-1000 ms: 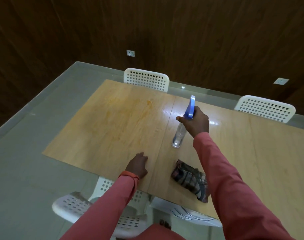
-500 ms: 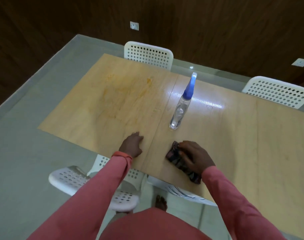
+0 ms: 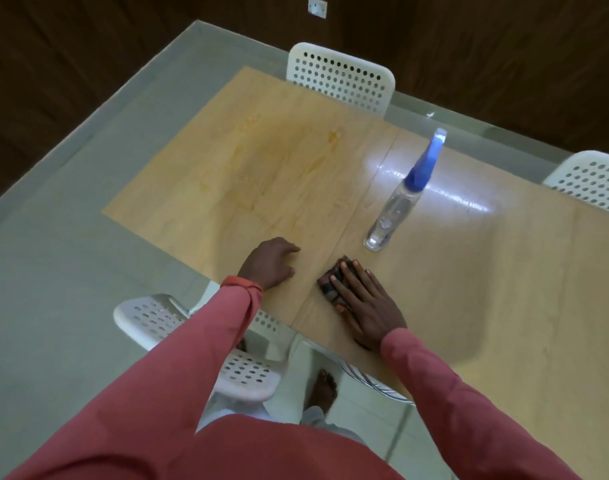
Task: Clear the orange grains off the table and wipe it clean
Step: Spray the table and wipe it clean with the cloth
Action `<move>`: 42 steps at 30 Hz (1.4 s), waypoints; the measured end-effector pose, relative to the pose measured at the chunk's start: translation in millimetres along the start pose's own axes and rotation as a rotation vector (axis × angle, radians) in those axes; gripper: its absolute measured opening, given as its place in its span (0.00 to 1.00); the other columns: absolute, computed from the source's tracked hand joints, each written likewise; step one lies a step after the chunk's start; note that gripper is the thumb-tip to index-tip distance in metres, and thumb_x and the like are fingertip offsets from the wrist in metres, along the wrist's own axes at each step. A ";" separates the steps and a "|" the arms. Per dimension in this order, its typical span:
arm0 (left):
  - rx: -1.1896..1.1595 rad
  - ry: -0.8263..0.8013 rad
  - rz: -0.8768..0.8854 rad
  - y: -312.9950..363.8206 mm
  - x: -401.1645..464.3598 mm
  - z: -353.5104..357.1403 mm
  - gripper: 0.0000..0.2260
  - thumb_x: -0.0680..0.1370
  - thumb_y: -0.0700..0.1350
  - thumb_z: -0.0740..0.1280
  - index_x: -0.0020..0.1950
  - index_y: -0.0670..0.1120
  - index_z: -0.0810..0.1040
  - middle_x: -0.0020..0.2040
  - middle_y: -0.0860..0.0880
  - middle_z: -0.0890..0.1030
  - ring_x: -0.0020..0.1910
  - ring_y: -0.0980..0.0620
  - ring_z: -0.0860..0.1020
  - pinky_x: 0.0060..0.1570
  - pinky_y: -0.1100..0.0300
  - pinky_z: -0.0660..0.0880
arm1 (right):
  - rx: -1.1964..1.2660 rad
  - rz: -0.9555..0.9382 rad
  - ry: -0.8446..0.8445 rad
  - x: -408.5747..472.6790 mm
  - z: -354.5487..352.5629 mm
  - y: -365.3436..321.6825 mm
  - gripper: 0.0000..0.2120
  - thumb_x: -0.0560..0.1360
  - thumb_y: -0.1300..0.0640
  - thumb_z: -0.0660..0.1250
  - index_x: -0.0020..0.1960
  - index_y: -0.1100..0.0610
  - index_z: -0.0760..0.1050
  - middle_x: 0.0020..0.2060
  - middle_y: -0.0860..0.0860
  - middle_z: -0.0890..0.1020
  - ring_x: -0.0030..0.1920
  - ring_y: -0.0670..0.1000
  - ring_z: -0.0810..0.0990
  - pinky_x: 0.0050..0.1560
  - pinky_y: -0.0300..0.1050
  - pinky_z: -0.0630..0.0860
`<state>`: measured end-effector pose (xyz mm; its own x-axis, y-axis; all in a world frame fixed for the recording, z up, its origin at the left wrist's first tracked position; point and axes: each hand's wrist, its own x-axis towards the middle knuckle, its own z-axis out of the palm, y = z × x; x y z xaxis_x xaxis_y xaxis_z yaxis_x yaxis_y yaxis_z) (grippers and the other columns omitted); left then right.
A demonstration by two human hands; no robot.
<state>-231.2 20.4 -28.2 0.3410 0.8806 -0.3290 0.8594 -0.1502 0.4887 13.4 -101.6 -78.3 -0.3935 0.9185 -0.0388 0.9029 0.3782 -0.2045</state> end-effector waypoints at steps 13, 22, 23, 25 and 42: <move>0.175 -0.090 -0.130 -88.8 115.8 -119.6 0.52 0.67 0.56 0.78 0.80 0.47 0.47 0.80 0.48 0.45 0.79 0.47 0.45 0.76 0.49 0.53 | 0.085 0.706 0.035 202.2 -1.5 -36.3 0.32 0.82 0.46 0.41 0.82 0.58 0.46 0.81 0.58 0.41 0.80 0.58 0.36 0.80 0.56 0.42; 0.246 -0.257 -0.130 -109.9 183.2 -148.5 0.63 0.61 0.60 0.79 0.79 0.43 0.39 0.79 0.47 0.36 0.78 0.47 0.39 0.77 0.49 0.50 | 0.104 0.967 0.090 272.8 -19.3 27.7 0.33 0.81 0.43 0.41 0.82 0.56 0.42 0.81 0.57 0.39 0.80 0.58 0.37 0.80 0.55 0.39; 0.240 -0.252 -0.123 -113.5 186.5 -147.3 0.63 0.61 0.60 0.79 0.79 0.43 0.40 0.79 0.47 0.36 0.78 0.47 0.39 0.77 0.50 0.50 | 0.112 0.965 0.085 285.9 -23.3 40.6 0.33 0.81 0.43 0.42 0.82 0.56 0.43 0.81 0.57 0.40 0.80 0.59 0.38 0.80 0.56 0.40; 0.217 -0.217 -0.110 -118.5 186.9 -145.3 0.63 0.60 0.61 0.79 0.79 0.44 0.40 0.79 0.48 0.37 0.78 0.48 0.39 0.77 0.51 0.50 | 0.104 0.962 0.090 311.6 -32.3 67.4 0.32 0.82 0.44 0.43 0.82 0.56 0.44 0.81 0.58 0.41 0.80 0.59 0.39 0.80 0.56 0.42; 0.153 -0.150 -0.096 -123.2 190.0 -140.7 0.63 0.57 0.59 0.81 0.80 0.47 0.44 0.79 0.52 0.38 0.78 0.51 0.41 0.75 0.54 0.56 | 0.123 0.403 -0.015 361.7 -17.7 15.4 0.29 0.84 0.47 0.45 0.82 0.55 0.46 0.81 0.55 0.43 0.80 0.56 0.37 0.80 0.54 0.43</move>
<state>-325.9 269.4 -37.2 0.2978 0.8194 -0.4898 0.9344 -0.1453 0.3251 -111.9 238.6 -78.1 -0.0164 0.9880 -0.1537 0.9579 -0.0286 -0.2856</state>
